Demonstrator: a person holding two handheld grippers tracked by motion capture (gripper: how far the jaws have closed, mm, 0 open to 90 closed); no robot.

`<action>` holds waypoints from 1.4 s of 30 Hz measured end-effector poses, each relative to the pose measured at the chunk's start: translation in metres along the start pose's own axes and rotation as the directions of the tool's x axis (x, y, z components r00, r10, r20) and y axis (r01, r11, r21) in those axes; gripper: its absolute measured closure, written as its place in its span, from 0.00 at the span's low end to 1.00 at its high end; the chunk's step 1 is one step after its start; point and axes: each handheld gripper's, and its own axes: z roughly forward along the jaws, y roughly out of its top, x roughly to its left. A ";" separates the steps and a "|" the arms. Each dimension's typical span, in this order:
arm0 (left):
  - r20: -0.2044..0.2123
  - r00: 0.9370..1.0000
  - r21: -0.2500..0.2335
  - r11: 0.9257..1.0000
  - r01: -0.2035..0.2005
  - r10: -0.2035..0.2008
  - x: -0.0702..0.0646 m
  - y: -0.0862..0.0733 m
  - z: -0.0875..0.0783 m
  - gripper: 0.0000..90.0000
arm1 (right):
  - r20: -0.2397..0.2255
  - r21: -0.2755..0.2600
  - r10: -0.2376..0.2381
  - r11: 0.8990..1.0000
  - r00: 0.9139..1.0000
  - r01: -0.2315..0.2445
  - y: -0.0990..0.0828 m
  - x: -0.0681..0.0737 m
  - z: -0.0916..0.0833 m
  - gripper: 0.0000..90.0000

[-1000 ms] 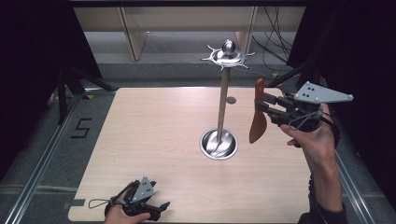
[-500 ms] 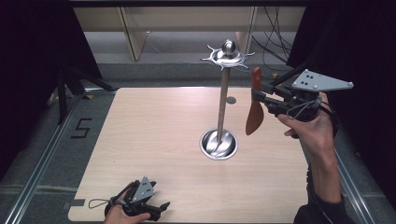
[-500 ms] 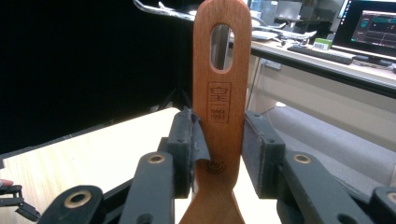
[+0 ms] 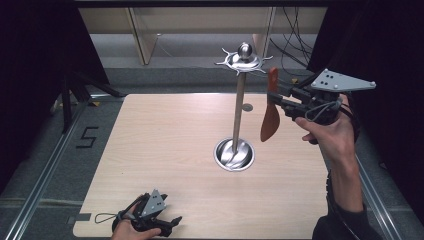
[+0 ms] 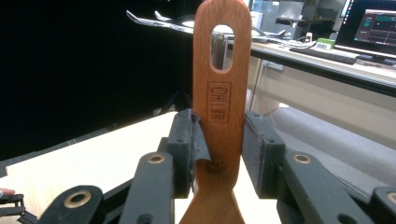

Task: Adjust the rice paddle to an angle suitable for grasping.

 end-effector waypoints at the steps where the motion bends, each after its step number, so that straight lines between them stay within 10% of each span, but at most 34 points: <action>1: -0.002 1.000 0.001 1.000 0.005 -0.005 0.000 0.000 0.000 0.17 | -0.003 0.001 0.006 1.000 1.000 -0.006 0.000 0.000 0.001 0.75; 42: 0.000 1.000 -0.005 1.000 -0.008 0.008 0.000 0.001 -0.001 0.17 | -0.016 0.013 0.007 1.000 1.000 -0.007 0.006 -0.004 0.025 0.75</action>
